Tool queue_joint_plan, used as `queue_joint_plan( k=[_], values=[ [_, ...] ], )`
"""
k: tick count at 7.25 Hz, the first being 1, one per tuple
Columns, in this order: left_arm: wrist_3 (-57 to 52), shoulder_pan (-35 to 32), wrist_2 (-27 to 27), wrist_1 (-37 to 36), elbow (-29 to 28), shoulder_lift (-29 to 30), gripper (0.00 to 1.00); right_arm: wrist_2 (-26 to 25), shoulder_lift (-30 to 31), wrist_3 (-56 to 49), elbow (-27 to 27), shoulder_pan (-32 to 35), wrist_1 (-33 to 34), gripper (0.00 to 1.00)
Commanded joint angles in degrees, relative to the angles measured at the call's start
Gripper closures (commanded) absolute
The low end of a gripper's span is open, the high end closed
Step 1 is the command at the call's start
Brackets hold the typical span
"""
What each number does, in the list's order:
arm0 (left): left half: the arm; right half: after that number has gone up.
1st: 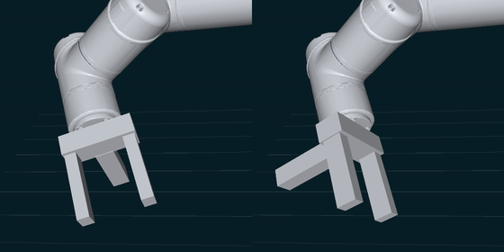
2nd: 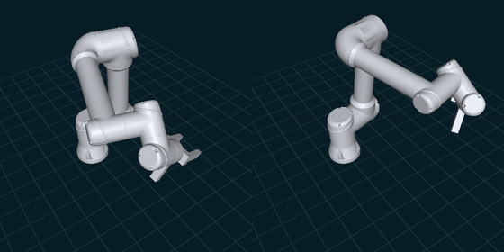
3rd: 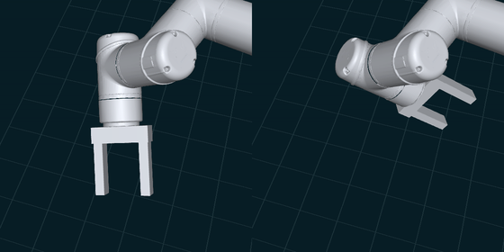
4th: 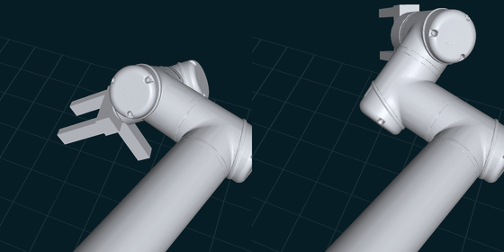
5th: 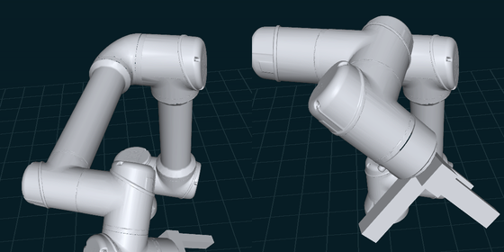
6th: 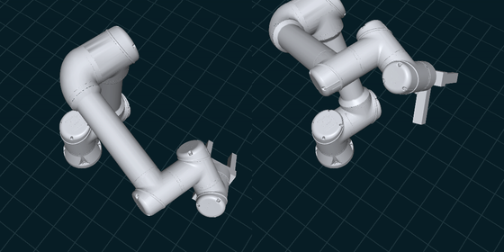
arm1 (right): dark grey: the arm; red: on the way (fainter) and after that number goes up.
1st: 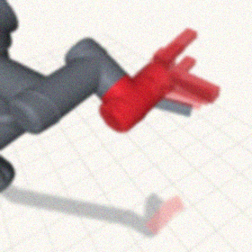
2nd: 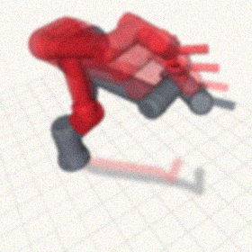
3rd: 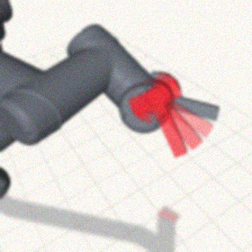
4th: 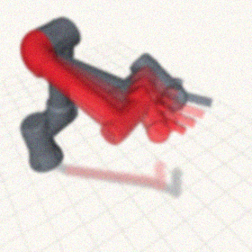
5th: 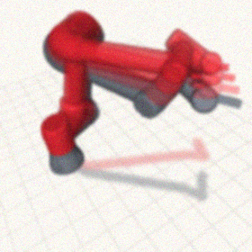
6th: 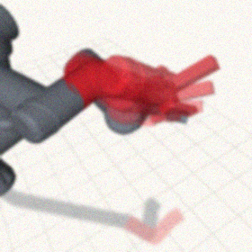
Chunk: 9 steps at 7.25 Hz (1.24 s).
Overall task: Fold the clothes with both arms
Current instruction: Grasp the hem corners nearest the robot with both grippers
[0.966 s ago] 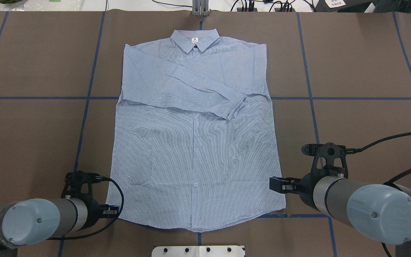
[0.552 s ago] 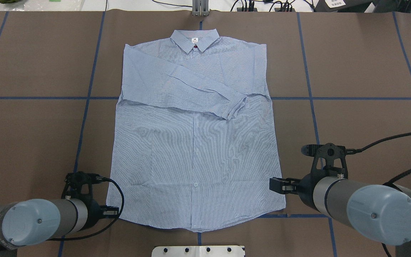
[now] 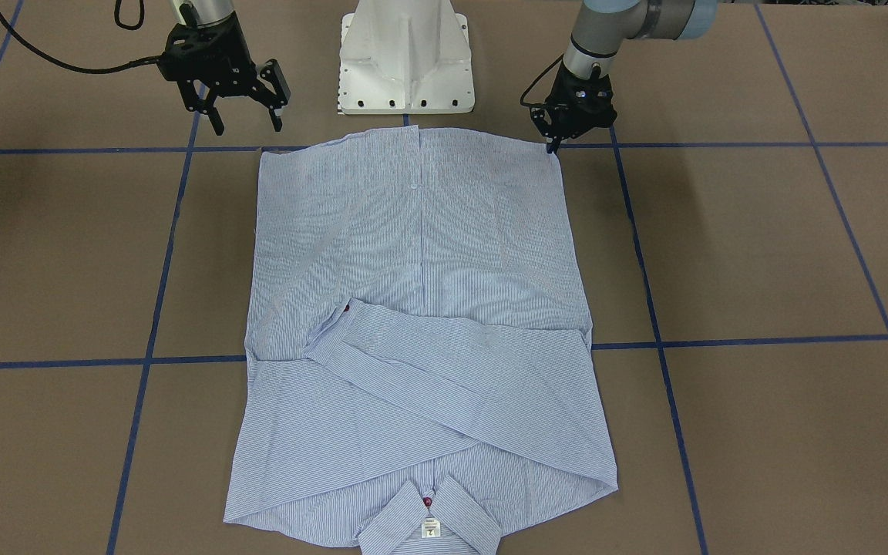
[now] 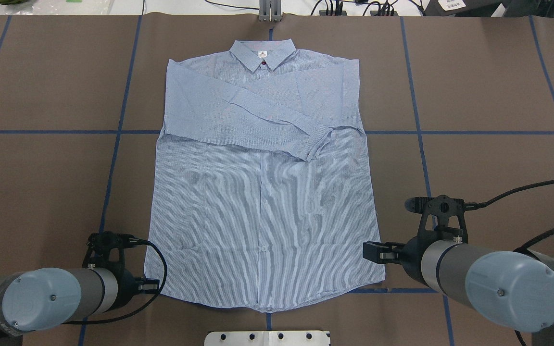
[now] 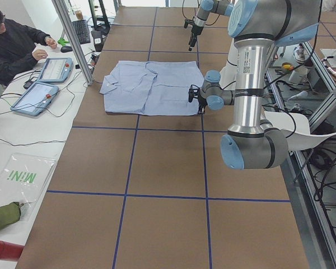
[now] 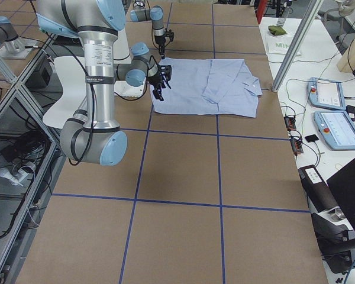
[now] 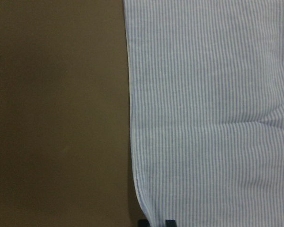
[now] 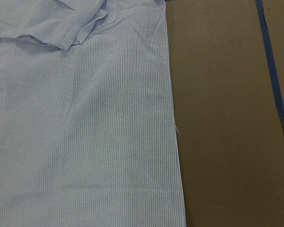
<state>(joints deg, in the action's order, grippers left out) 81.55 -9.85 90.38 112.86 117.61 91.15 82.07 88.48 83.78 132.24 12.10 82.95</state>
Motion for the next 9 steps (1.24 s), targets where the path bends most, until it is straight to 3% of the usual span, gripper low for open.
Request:
queue_joint_plan(
  k=[1,3,4,5,6,9],
  values=[
    [0.0,-0.1,0.0,0.0,0.0,0.1,1.00,-1.4,0.3,0.1,-1.5,-0.9,-0.1,0.00],
    [0.0,0.0,0.0,0.1,0.2,0.3,1.00,-5.6,0.4,2.0,-4.0,-3.4,-0.1,0.02],
    [0.0,0.0,0.0,0.1,0.4,0.3,1.00,-9.2,0.4,5.8,-4.4,-6.1,-0.1,0.13],
    [0.0,0.0,0.1,0.1,0.4,0.4,1.00,-13.0,0.7,7.0,-4.8,-9.0,0.0,0.34],
    [0.0,0.0,0.1,0.1,0.6,0.4,1.00,-14.4,0.6,8.0,-6.6,-9.9,0.0,0.48],
    [0.0,0.0,0.6,0.1,2.0,0.5,1.00,-16.8,0.2,11.8,-8.1,-11.6,-0.1,0.53]
  ],
)
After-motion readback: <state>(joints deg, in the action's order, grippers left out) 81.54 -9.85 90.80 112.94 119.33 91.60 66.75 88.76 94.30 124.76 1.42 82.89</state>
